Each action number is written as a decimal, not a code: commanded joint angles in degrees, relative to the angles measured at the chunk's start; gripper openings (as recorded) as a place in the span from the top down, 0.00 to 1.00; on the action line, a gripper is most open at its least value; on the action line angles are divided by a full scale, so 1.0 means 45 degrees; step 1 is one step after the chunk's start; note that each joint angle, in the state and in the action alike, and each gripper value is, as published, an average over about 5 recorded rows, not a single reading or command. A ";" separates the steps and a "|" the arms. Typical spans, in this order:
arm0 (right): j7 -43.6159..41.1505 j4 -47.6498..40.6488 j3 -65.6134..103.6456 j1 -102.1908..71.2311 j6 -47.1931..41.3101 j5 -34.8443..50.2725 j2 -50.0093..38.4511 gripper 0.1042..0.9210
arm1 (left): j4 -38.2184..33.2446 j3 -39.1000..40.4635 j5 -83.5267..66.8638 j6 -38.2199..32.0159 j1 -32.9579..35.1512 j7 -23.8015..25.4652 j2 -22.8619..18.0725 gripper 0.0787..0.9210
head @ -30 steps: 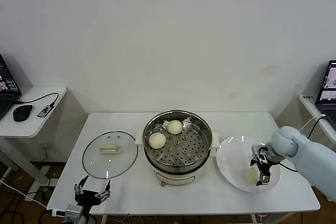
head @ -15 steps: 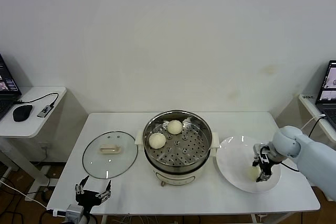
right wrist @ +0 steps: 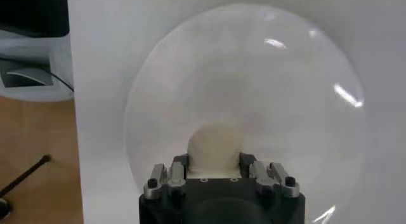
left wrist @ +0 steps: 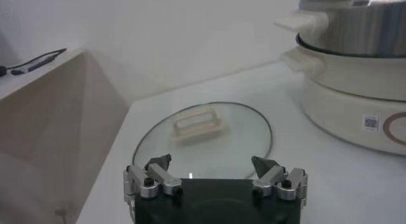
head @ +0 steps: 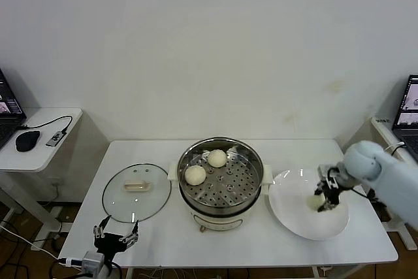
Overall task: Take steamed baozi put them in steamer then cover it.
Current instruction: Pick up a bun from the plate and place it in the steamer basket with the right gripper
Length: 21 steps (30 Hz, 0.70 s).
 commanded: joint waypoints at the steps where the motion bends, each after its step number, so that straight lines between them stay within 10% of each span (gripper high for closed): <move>1: -0.1197 -0.0447 -0.2682 0.5916 0.0594 0.2385 0.1746 0.50 | -0.0032 -0.0158 -0.0131 -0.0138 -0.0036 -0.0080 0.0004 0.12; 14: -0.2307 -0.3389 -0.4029 0.7994 0.9867 0.4573 0.6330 0.51 | -0.0360 -0.0655 -0.0371 -0.0200 0.0083 -0.0182 0.0015 0.12; 21: -0.2524 -0.1984 -0.4908 0.7682 1.1337 0.3240 0.7153 0.50 | -0.0478 -0.0678 -0.0358 -0.0210 0.0128 -0.0202 -0.0075 0.12</move>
